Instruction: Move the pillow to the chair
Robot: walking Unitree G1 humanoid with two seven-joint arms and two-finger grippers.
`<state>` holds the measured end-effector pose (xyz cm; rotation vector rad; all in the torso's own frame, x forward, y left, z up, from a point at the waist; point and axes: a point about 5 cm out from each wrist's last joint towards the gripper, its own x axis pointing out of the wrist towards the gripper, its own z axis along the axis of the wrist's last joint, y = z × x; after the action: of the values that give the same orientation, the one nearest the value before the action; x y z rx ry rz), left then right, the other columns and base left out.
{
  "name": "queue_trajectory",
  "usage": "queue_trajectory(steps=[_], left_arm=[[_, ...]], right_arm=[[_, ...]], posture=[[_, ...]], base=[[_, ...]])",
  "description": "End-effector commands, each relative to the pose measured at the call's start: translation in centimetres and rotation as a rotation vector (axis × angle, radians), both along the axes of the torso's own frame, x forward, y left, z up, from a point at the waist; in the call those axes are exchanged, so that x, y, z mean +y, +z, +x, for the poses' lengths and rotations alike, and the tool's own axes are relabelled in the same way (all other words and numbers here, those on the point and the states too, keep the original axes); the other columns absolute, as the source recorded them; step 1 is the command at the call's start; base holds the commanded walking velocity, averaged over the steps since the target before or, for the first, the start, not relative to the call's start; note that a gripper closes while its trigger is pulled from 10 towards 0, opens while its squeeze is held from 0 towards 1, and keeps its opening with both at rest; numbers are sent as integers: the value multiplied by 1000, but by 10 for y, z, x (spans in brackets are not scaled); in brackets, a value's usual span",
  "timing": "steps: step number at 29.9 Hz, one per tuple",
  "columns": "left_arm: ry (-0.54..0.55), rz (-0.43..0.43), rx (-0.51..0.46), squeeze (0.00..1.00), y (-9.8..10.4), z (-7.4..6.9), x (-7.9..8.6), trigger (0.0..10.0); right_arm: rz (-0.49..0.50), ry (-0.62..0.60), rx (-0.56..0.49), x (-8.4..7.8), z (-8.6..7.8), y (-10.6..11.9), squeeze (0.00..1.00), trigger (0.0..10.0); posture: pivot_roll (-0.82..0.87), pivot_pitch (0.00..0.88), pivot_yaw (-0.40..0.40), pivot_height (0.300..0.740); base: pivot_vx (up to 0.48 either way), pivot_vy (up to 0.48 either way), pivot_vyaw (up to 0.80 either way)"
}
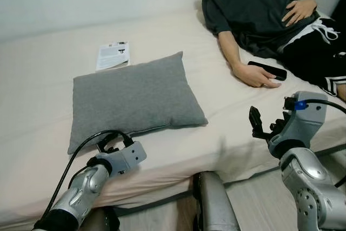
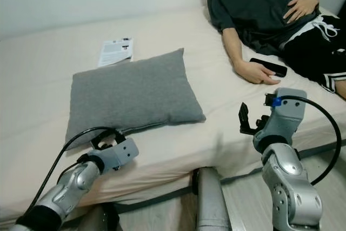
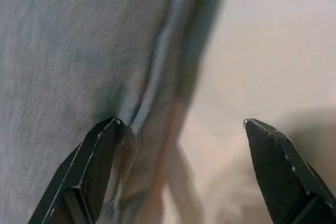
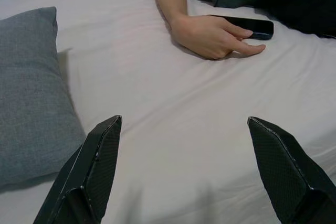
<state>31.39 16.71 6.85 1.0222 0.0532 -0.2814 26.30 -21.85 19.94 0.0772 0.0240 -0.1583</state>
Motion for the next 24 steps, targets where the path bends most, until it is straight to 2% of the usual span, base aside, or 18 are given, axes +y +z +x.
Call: queue_trajectory(steps=[1,5,8,17,21,24], left_arm=[[72,6,-20,0,-1,3,11,10000],[106,-3,-78,0,7,11,13,10000],[111,-27,-156,0,18,16,11,10000],[132,-37,-230,0,27,21,13,10000],[140,-65,-300,0,39,26,14,10000],[139,-72,-318,0,42,27,13,10000]], right_arm=[[11,5,-11,3,-3,5,0,10000],[15,0,-11,3,-5,6,0,10000],[21,-3,-6,5,-7,6,0,10000],[32,6,2,9,-7,6,0,10000],[37,18,6,11,-6,6,0,10000],[38,20,7,11,-5,6,0,10000]], posture=[[-217,259,92,376],[-226,266,96,376],[-229,270,99,376],[-229,273,95,376],[-229,276,89,376],[-229,276,89,376]], base=[[0,0,0],[0,0,0],[0,0,0],[0,0,0],[0,0,0],[0,0,0]])
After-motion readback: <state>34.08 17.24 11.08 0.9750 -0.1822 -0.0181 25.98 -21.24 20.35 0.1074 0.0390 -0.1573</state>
